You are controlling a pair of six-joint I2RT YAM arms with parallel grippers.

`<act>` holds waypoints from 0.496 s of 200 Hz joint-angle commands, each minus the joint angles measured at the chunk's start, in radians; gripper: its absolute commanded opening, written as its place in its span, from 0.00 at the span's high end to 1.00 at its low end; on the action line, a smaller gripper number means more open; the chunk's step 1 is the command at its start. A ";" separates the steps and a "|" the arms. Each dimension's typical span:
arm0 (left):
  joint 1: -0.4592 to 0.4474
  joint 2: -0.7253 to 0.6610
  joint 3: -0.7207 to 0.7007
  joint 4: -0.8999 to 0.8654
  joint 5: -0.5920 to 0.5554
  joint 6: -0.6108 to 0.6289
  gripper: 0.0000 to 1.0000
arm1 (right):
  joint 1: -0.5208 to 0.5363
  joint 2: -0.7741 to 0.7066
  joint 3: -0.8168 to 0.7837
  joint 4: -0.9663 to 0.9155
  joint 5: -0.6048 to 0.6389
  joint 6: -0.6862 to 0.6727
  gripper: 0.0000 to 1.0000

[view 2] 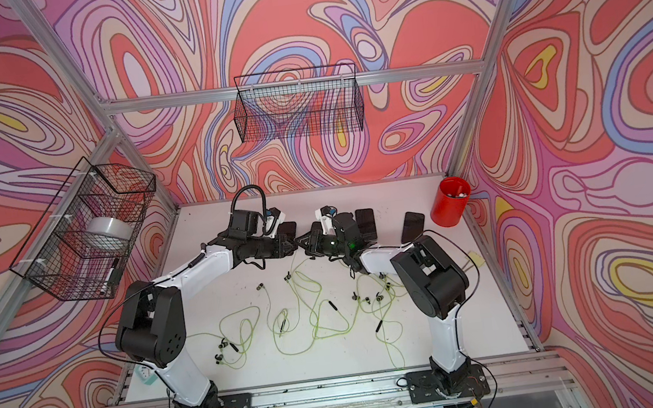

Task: Plug wired earphones into phones
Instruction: Pick up the wired earphone from the center of the board.

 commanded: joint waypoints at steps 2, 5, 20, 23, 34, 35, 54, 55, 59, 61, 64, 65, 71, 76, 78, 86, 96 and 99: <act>0.002 -0.034 -0.013 0.032 0.028 -0.011 1.00 | 0.004 0.022 0.023 0.016 0.005 0.012 0.65; 0.003 -0.034 -0.014 0.034 0.029 -0.012 1.00 | 0.005 0.022 0.026 0.018 0.005 0.012 0.65; 0.002 -0.035 -0.016 0.040 0.035 -0.016 1.00 | 0.004 0.033 0.031 0.026 0.006 0.020 0.65; 0.002 -0.035 -0.018 0.041 0.036 -0.016 1.00 | 0.004 0.034 0.031 0.029 0.005 0.020 0.65; 0.003 -0.035 -0.020 0.042 0.038 -0.016 1.00 | 0.004 0.038 0.034 0.034 0.006 0.025 0.66; 0.002 -0.035 -0.021 0.042 0.038 -0.016 1.00 | 0.004 0.038 0.034 0.035 0.006 0.025 0.66; 0.003 -0.035 -0.027 0.046 0.043 -0.014 1.00 | 0.004 0.044 0.040 0.043 0.007 0.031 0.69; 0.003 -0.035 -0.027 0.046 0.043 -0.014 1.00 | 0.004 0.044 0.040 0.043 0.007 0.031 0.69; 0.003 -0.035 -0.027 0.048 0.043 -0.014 1.00 | 0.004 0.047 0.042 0.043 0.005 0.032 0.69; 0.003 -0.034 -0.029 0.048 0.043 -0.014 1.00 | 0.004 0.048 0.043 0.043 0.006 0.032 0.70; 0.002 -0.034 -0.029 0.048 0.043 -0.014 1.00 | 0.005 0.048 0.044 0.044 0.005 0.033 0.70; 0.002 -0.035 -0.029 0.048 0.042 -0.014 1.00 | 0.004 0.048 0.044 0.044 0.005 0.033 0.70; 0.002 -0.034 -0.029 0.050 0.043 -0.014 1.00 | 0.004 0.050 0.044 0.046 0.005 0.033 0.70; 0.003 -0.033 -0.029 0.050 0.042 -0.015 1.00 | 0.005 0.052 0.045 0.046 0.007 0.035 0.70; 0.002 -0.034 -0.029 0.051 0.044 -0.015 1.00 | 0.005 0.052 0.045 0.047 0.007 0.035 0.70; 0.003 -0.034 -0.028 0.052 0.045 -0.016 1.00 | 0.005 0.055 0.048 0.046 0.008 0.036 0.70; 0.002 -0.034 -0.026 0.052 0.045 -0.016 1.00 | 0.005 0.057 0.048 0.046 0.009 0.035 0.70; 0.002 -0.034 -0.026 0.051 0.045 -0.016 1.00 | 0.006 0.057 0.050 0.046 0.010 0.036 0.70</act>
